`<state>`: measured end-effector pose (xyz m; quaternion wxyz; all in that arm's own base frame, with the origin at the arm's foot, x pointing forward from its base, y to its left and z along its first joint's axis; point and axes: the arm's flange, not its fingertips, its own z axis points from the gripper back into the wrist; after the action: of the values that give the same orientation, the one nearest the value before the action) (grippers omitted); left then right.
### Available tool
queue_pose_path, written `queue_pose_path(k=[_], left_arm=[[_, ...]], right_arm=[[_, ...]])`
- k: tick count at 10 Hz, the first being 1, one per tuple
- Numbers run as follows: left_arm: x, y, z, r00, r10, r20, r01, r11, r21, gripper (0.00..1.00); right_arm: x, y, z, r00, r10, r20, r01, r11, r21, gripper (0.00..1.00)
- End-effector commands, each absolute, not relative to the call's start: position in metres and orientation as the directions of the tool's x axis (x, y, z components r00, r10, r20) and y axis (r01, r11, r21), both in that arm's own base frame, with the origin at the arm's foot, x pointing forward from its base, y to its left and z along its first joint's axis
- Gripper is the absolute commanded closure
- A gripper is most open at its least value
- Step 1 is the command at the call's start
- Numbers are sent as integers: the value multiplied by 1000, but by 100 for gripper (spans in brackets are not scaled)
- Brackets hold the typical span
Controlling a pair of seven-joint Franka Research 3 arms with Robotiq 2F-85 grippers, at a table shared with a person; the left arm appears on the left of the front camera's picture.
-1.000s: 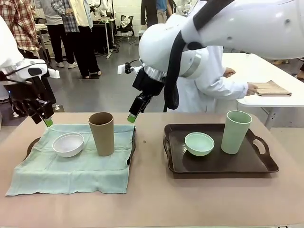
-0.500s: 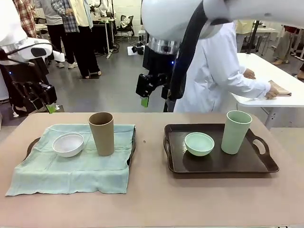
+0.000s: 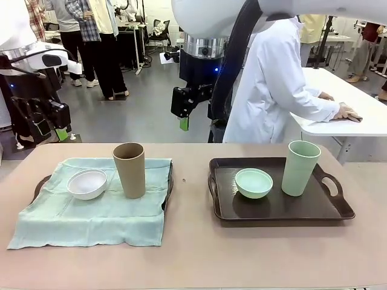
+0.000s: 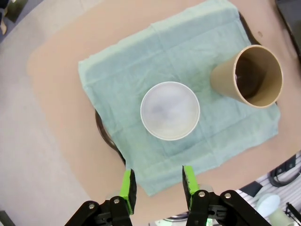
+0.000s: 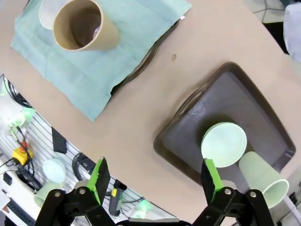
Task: Set up a tray with a mat and arrange the tableware.
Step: Place the Picnic Bowl and Reusable plastic cup back onto the Handle tray in front of the human's position, then pick up the Picnic Bowl and Reusable plastic cup from the Handle tray in front of the human's position and hold them in the air.
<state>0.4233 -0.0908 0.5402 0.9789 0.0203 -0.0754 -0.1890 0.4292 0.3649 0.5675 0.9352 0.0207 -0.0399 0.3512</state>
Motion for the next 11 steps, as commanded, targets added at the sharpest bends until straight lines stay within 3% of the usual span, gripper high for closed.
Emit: queue_pose_path(k=[1,9,11], left_arm=[[423,-90,538,907,-390,160,388,921,47,46],[424,-91,539,916,-374,144,368,927,68,46],[421,-91,538,915,-379,134,378,925,35,46]], right_arm=[[427,360,562,737,667,108,-673,739,37,0],[431,365,566,747,659,90,-663,749,11,0],[426,355,565,690,722,52,-724,688,56,0]])
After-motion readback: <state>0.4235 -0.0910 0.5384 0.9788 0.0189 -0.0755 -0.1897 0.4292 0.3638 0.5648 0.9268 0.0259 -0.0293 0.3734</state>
